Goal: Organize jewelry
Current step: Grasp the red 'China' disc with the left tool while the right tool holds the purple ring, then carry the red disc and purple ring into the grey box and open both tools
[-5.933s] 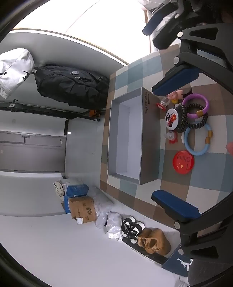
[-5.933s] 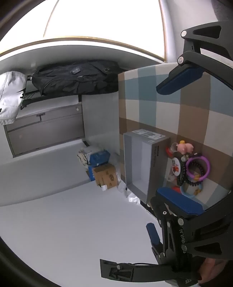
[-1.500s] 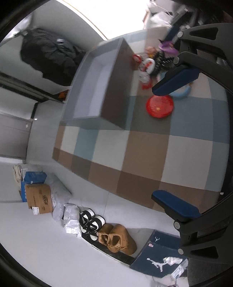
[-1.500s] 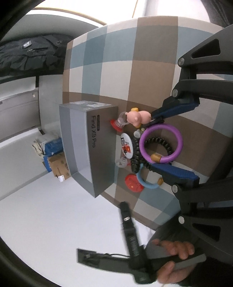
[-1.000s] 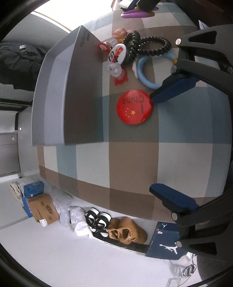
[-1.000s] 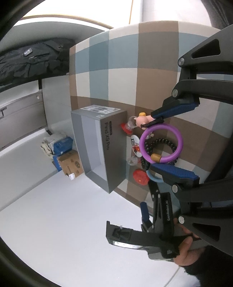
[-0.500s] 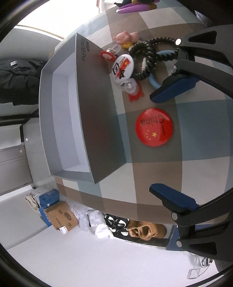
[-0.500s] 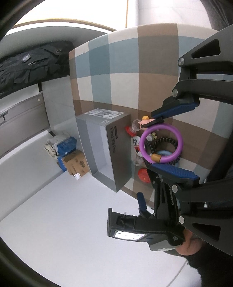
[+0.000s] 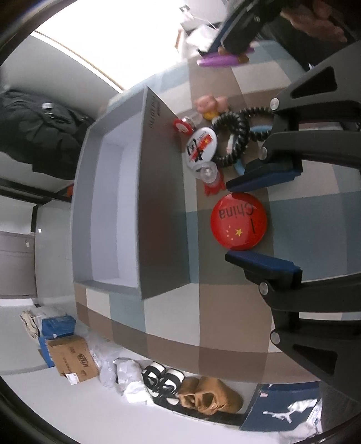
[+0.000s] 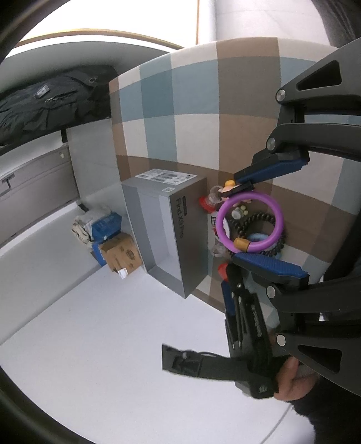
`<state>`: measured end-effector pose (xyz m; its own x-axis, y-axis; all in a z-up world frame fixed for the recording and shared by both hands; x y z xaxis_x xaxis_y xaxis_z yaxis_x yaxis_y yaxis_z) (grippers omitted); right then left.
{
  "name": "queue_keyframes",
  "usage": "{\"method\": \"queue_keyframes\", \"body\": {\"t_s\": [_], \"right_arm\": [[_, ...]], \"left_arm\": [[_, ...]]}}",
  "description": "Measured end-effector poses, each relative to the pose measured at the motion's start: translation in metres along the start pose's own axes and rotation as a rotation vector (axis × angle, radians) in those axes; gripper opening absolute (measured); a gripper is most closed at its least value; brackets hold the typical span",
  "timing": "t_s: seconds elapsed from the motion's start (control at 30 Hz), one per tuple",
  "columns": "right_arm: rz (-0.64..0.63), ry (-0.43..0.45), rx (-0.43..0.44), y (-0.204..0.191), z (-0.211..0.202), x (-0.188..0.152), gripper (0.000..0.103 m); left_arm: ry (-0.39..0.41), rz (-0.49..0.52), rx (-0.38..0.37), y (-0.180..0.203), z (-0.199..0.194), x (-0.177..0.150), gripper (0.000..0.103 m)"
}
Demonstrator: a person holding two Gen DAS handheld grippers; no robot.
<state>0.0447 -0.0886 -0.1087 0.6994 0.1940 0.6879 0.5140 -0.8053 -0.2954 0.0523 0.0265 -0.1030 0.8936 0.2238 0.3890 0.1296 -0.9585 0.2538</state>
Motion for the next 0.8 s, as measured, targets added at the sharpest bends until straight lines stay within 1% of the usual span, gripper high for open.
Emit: {"method": "queue_keyframes", "body": {"t_s": [0.13, 0.23, 0.37, 0.5, 0.63, 0.73, 0.8], "right_arm": [[0.008, 0.004, 0.014, -0.002, 0.001, 0.004, 0.05], [0.005, 0.021, 0.012, -0.004, -0.001, 0.01, 0.05], [-0.022, 0.059, 0.011, -0.01, -0.009, 0.032, 0.05], [-0.06, 0.086, 0.009, -0.015, -0.012, 0.06, 0.05], [-0.101, 0.105, 0.01, -0.018, -0.005, 0.093, 0.05], [-0.107, 0.103, 0.017, -0.016, 0.006, 0.11, 0.05], [-0.109, 0.093, 0.021, -0.014, 0.014, 0.116, 0.05]], "left_arm": [[0.039, -0.011, -0.049, 0.007, -0.016, 0.003, 0.038], [0.073, -0.017, -0.068, 0.013, -0.027, 0.007, 0.038], [0.114, -0.034, -0.114, 0.019, -0.042, 0.021, 0.038], [0.141, -0.035, -0.145, 0.02, -0.051, 0.038, 0.038], [0.153, -0.019, -0.145, 0.022, -0.049, 0.056, 0.038], [0.153, -0.011, -0.144, 0.021, -0.044, 0.07, 0.038], [0.145, -0.009, -0.155, 0.022, -0.037, 0.077, 0.038]]}}
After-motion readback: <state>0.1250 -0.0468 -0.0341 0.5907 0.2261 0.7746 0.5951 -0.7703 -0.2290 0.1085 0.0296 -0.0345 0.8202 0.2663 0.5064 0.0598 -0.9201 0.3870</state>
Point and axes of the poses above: each gripper's, at about its wrist camera, not at the fingertips, and z roughly the way its jaws point, y to its right, x to its top, the point moved 6 cm from there along z, roughly the way its jaws point, and after that the axes turned 12 degrees about -z, right-handed, at the moved point
